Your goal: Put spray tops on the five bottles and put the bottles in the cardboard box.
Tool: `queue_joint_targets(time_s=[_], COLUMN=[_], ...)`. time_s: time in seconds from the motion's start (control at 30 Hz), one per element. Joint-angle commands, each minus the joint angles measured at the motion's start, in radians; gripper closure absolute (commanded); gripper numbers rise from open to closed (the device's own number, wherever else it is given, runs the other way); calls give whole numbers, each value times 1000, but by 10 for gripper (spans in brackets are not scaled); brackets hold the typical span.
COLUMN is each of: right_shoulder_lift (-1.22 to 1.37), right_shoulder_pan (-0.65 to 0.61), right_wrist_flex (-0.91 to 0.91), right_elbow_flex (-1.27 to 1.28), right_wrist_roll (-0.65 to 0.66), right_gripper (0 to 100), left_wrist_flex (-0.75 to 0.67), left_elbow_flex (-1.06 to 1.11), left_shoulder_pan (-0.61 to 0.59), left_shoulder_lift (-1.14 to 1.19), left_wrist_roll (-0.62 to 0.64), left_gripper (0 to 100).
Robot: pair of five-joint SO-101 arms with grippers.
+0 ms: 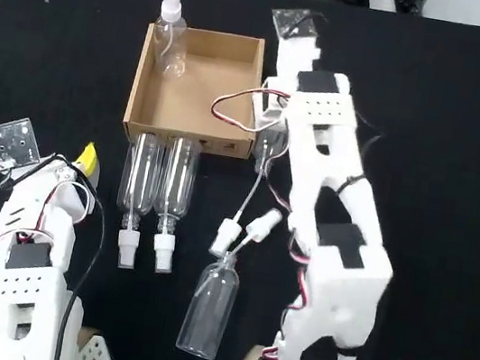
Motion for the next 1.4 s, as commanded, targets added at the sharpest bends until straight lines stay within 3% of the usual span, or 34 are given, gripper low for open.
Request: queue_joint_targets(time_s=[0.0, 0.53, 0.83, 1.27, 1.37], right_shoulder_lift=[33, 228, 323, 389, 387], right_shoulder_pan=[41, 41, 43, 114, 127], right_wrist_flex=[-20, 17, 117, 319, 350], right_elbow_flex=[-119, -274, -427, -671, -707], right_wrist_roll=[5, 5, 5, 2, -64], right_gripper=[747, 749, 922, 928, 928], left_wrist_flex=[2, 3, 3, 2, 0], left_elbow_flex=[-7, -5, -5, -5, -5], left_shoulder_pan=[-10, -10, -10, -7, -5], left_shoulder_lift=[-28, -29, -29, -29, -29], left_wrist_roll=[0, 0, 0, 0, 0], left_gripper=[790, 790, 790, 790, 790])
